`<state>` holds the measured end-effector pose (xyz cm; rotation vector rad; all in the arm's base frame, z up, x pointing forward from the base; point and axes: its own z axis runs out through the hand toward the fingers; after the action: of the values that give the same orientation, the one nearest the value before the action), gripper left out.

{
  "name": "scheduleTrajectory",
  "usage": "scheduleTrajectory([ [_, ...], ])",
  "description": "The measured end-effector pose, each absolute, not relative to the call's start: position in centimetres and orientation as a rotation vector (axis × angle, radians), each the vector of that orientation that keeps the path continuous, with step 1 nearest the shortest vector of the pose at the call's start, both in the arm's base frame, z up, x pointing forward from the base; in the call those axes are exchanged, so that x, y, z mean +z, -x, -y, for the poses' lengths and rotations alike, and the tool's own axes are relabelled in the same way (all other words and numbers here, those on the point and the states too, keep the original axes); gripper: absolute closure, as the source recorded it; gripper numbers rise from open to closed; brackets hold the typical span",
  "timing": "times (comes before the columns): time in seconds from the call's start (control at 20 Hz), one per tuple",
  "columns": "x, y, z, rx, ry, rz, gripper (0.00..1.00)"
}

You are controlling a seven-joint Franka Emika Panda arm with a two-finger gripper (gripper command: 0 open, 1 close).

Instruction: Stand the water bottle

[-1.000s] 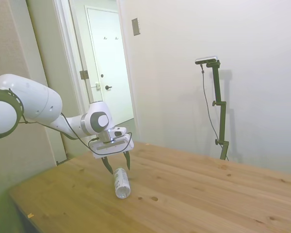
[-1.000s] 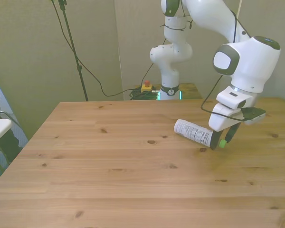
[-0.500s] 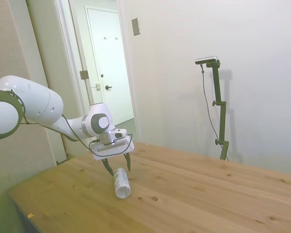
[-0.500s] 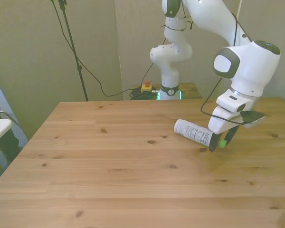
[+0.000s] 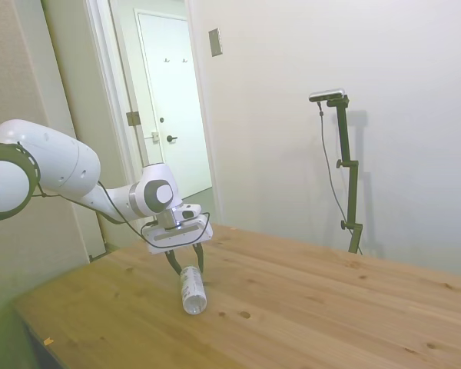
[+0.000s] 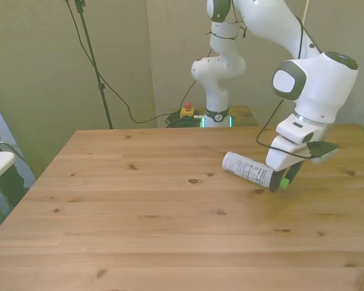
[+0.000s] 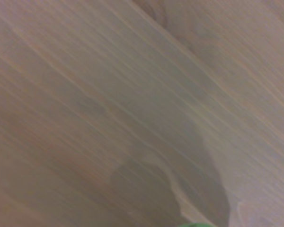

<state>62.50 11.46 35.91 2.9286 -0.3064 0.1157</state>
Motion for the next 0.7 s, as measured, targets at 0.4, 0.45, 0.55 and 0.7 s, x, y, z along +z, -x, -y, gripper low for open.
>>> scheduleTrajectory([
  [0.4, 36.0, -62.78, -11.13, 0.116, -2.924, 0.324, 1.0],
  [0.45, 36.0, -62.85, -11.11, 0.108, -2.921, 0.329, 1.0],
  [0.55, 36.05, -62.97, -11.11, 0.094, -2.914, 0.339, 1.0],
  [0.7, 36.24, -63.32, -10.98, 0.082, -2.919, 0.384, 1.0],
])
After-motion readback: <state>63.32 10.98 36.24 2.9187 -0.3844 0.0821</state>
